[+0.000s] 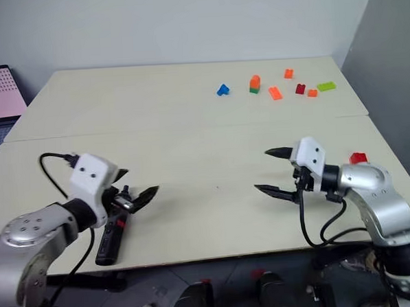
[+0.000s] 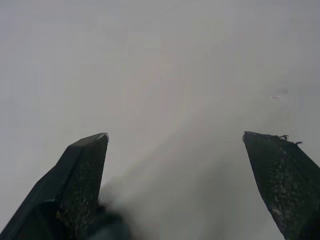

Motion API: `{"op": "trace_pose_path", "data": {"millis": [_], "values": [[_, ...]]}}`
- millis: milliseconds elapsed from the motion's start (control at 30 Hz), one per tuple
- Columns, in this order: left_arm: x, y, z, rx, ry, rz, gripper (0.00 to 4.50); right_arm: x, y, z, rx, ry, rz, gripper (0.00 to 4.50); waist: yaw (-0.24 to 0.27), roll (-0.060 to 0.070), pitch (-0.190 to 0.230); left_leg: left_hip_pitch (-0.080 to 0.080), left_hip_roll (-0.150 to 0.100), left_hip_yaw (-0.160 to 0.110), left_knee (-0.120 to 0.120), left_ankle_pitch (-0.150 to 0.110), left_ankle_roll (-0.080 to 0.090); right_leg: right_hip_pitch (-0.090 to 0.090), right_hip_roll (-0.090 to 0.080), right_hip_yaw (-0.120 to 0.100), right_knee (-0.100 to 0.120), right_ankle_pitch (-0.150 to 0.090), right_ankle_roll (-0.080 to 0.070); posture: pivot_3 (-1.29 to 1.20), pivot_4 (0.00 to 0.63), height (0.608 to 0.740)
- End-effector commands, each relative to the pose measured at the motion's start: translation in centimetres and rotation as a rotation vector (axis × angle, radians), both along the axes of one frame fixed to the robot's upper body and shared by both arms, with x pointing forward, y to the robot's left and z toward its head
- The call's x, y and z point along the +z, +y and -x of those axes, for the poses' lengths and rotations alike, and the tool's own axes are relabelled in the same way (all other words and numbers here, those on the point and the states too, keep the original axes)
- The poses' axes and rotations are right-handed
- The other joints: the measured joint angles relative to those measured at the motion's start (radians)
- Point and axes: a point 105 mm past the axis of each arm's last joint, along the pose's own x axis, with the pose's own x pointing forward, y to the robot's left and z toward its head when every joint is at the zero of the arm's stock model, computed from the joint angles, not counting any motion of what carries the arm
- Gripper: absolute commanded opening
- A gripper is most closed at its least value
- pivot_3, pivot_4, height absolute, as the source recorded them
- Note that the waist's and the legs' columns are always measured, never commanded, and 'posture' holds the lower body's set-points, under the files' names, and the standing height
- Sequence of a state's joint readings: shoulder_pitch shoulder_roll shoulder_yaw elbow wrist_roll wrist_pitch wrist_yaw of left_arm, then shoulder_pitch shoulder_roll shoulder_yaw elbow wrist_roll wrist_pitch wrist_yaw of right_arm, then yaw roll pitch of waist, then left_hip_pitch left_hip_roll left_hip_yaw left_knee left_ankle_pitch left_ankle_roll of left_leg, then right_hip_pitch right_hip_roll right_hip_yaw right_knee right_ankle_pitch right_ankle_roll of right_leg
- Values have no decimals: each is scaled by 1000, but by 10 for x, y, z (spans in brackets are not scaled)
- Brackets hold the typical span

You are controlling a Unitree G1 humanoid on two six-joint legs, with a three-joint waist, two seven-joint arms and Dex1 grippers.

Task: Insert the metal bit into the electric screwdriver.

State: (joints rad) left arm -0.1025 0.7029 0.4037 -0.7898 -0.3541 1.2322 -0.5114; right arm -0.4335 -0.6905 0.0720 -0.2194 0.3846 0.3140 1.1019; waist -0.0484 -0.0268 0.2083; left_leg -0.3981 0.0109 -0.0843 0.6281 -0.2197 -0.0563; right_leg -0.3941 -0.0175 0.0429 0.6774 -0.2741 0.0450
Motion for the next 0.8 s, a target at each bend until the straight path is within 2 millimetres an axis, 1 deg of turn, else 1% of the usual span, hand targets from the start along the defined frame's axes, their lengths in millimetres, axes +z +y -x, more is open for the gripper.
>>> {"op": "trace_pose_path", "data": {"millis": [33, 67, 133, 233, 367, 467, 500, 600, 667, 800], "values": [[10, 21, 4, 139, 13, 39, 4500, 0, 8, -2, 99, -5, 22, 4492, 12, 0, 0, 0, 0, 0, 0, 0, 0, 0, 0, 0, 0, 0, 0, 0, 150, 740], [9, 23, 3, 155, 25, 42, 4500, -1, 10, -3, 110, -7, 24, 4492, 15, 0, 0, 0, 0, 0, 0, 0, 0, 0, 0, -1, -1, 0, 0, 0, 150, 740], [1, 24, 3, 167, 95, 16, 4500, 0, 14, -3, 141, -7, 29, 4492, 16, 0, 0, -1, -1, 0, 0, 0, 0, 0, 0, 0, -1, 0, 0, 0, 150, 740], [-9, 26, 0, 196, 159, 6, 4500, 1, 22, 2, 200, -10, 35, 4492, 16, 0, 0, -1, -1, 0, 0, 0, -1, 0, -1, 1, -2, 0, 0, 0, 150, 740], [-22, 30, -7, 249, 256, 88, 4500, 6, 31, 10, 280, -16, 45, 4492, 16, 0, 0, 0, 0, 0, 0, 0, -1, 0, -1, 0, -1, 0, 0, 0, 150, 740], [-29, 35, -10, 296, 287, 49, 4500, 13, 34, 15, 322, -11, 35, 4492, 16, 0, 0, 0, 0, 0, 0, 0, -1, 0, -1, 0, -1, 0, 0, 0, 150, 740], [-30, 37, -10, 306, 295, 32, 4500, 15, 35, 16, 332, -11, 33, 4492, 16, 0, 0, 0, 0, 0, 0, 0, -1, 0, -1, 0, -1, 0, 0, 0, 150, 740], [-34, 37, -14, 287, 336, 106, 4500, 20, 34, 19, 341, 8, 18, 4492, 16, 0, 0, 0, 0, 0, 0, 0, -1, 0, -1, 0, -1, 0, 0, 0, 150, 740], [-37, 35, -14, 258, 367, 143, 4500, 23, 30, 22, 350, 17, 20, 4492, 16, 0, 0, -1, 0, 0, 0, 0, -1, 0, -1, 0, -1, 1, 0, 0, 150, 740], [-33, 38, -16, 277, 349, 175, 4500, 31, 19, 25, 350, 33, 37, 4492, 16, 0, 0, -1, -1, 0, 0, 0, -1, 0, -2, 0, -1, 1, 0, 0, 150, 740]]}}
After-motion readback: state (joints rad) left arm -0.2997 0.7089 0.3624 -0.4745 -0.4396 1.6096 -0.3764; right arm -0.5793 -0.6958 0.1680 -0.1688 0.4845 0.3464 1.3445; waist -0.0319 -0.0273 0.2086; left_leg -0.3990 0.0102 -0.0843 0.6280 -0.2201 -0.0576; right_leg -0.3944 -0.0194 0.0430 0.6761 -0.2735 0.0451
